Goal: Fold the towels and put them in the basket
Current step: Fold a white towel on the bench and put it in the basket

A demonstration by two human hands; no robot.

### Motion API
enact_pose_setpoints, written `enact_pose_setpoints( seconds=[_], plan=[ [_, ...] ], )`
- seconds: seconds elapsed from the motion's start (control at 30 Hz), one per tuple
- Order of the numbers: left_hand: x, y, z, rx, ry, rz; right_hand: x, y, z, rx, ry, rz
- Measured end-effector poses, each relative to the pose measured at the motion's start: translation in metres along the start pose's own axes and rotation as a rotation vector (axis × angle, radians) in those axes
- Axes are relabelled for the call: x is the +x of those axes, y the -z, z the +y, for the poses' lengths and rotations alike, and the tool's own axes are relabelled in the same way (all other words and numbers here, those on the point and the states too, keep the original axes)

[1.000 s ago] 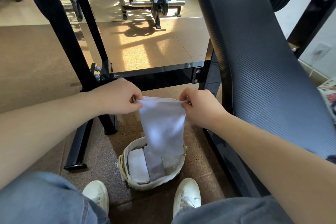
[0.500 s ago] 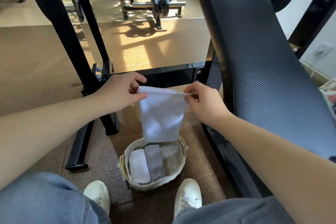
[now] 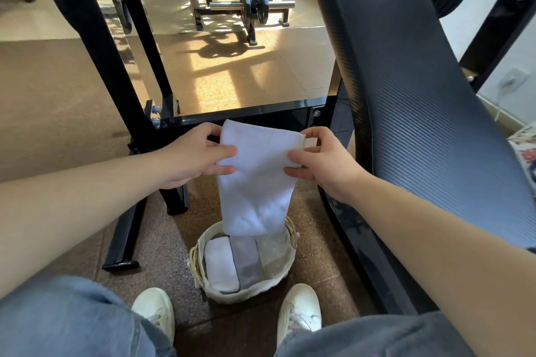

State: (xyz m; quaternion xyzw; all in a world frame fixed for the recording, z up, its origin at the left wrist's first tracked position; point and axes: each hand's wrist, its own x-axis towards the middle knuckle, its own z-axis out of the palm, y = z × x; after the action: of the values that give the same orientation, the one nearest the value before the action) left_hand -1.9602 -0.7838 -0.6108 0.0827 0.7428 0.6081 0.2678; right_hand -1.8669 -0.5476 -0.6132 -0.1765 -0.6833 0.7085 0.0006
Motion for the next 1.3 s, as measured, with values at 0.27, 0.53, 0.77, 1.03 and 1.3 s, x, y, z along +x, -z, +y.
enact_pose_setpoints(
  seconds=[0.27, 0.53, 0.77, 1.03, 1.3],
  plan=[
    [0.004, 0.000, -0.004, 0.058, -0.088, 0.034, 0.004, 0.002, 0.004, -0.180, 0.093, 0.124],
    [0.001, -0.002, -0.004, 0.056, -0.110, -0.014, 0.004, 0.002, 0.007, -0.285, 0.129, -0.070],
    [0.002, 0.003, -0.007, 0.347, -0.214, 0.073, 0.002, -0.003, 0.008, -0.368, 0.132, -0.020],
    [0.002, 0.003, -0.007, 0.734, -0.184, 0.045, -0.001, -0.002, 0.007, -0.764, 0.162, -0.023],
    [0.001, -0.002, -0.003, 0.993, -0.266, 0.024, -0.005, -0.009, 0.003, -0.921, 0.224, -0.023]
  ],
)
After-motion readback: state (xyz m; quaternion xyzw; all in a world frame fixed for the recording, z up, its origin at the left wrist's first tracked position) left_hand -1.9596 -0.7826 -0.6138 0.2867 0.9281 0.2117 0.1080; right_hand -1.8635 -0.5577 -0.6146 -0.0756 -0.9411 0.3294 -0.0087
